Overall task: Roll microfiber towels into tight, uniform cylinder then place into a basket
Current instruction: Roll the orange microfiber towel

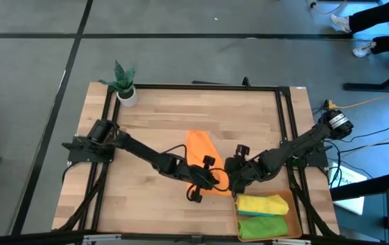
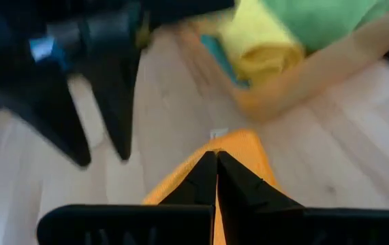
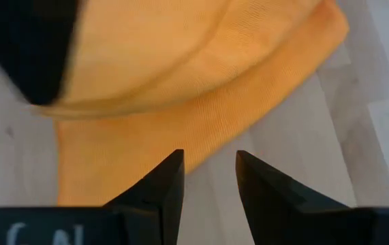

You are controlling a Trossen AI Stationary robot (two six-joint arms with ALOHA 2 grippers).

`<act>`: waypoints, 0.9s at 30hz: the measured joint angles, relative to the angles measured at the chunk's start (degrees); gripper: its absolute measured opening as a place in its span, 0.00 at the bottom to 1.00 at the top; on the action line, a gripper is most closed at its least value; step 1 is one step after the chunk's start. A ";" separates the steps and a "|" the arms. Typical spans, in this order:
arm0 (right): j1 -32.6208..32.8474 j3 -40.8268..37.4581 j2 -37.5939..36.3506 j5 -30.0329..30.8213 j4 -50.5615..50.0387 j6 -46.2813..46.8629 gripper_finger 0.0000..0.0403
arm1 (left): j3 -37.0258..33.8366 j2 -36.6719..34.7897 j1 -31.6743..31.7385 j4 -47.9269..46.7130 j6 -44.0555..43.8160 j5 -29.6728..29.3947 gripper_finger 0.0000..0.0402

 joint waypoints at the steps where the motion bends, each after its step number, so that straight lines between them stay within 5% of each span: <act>1: 0.00 -0.39 0.00 -0.02 -0.26 0.04 0.33 | 0.20 -0.02 0.02 0.74 0.34 1.12 0.00; 27: 0.00 1.05 0.00 -0.22 -1.26 0.00 0.33 | 0.22 -0.04 0.85 3.34 1.63 3.59 0.00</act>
